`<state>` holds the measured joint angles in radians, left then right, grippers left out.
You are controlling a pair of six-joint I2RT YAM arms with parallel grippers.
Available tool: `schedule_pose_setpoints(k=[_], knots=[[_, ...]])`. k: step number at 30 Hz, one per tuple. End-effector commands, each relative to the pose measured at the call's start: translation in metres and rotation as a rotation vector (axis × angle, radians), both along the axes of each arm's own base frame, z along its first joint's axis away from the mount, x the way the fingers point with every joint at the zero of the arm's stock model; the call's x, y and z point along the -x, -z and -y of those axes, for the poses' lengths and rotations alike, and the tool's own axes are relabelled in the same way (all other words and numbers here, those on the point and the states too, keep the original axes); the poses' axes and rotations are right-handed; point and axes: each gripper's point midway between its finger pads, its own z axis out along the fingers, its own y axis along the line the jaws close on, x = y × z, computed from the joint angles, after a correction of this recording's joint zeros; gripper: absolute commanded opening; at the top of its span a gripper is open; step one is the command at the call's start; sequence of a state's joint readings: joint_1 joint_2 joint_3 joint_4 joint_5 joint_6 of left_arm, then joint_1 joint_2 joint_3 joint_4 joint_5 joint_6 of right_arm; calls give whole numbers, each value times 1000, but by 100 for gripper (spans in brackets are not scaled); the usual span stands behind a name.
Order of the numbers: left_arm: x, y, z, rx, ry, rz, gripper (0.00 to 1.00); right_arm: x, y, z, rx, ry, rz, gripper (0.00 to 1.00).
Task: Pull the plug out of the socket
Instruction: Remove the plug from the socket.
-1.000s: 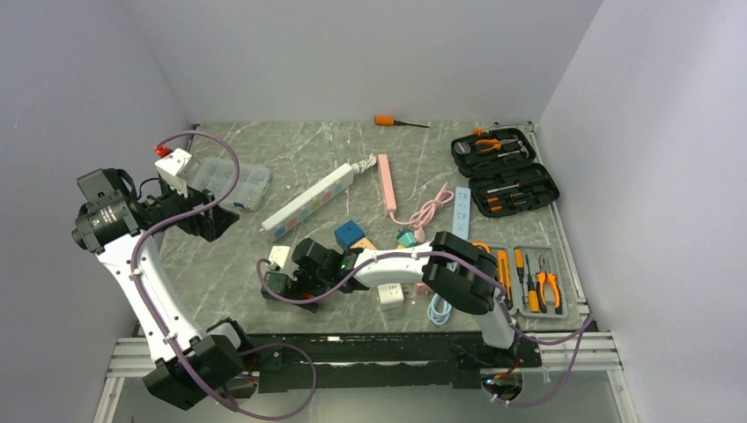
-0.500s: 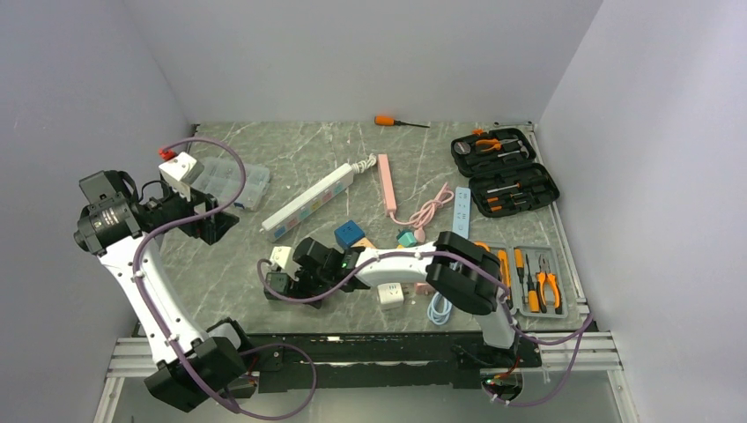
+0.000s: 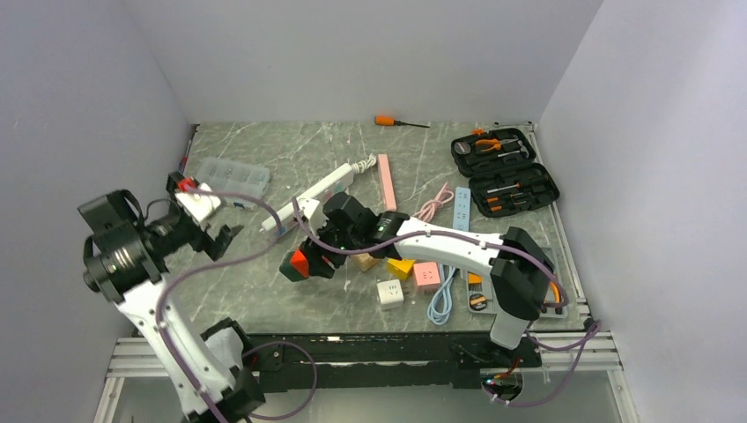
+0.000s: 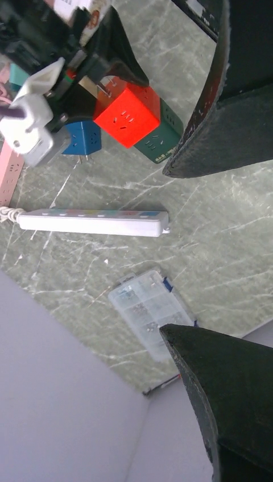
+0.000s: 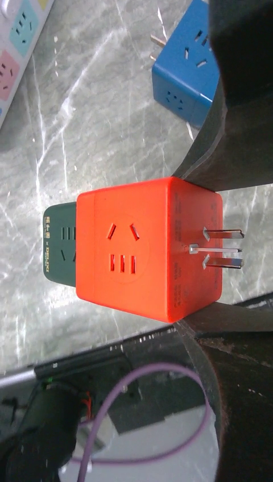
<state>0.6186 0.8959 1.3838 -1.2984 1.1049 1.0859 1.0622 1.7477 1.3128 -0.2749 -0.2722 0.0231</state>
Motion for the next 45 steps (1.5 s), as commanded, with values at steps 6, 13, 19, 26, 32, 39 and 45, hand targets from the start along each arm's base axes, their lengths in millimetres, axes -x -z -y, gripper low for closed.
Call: schedule_pose_setpoints(k=[6, 13, 19, 26, 32, 39, 45], knots=[[21, 19, 40, -29, 195, 224, 99, -12, -69, 19, -235, 127, -64, 0], [14, 72, 58, 94, 368, 129, 99, -35, -111, 22, -320, 238, -27, 0], [-7, 76, 79, 24, 399, 176, 99, -48, -139, 27, -392, 326, -54, 0], [-21, 90, 106, -167, 495, 208, 99, -55, -140, 34, -381, 384, -87, 0], [-20, 107, 122, -283, 530, 256, 99, -50, -140, 38, -408, 389, -107, 0], [-29, 117, 124, -303, 483, 284, 99, -37, -146, 38, -467, 359, -149, 0], [-31, 120, 130, -287, 493, 264, 99, -27, -154, 38, -504, 323, -172, 0]])
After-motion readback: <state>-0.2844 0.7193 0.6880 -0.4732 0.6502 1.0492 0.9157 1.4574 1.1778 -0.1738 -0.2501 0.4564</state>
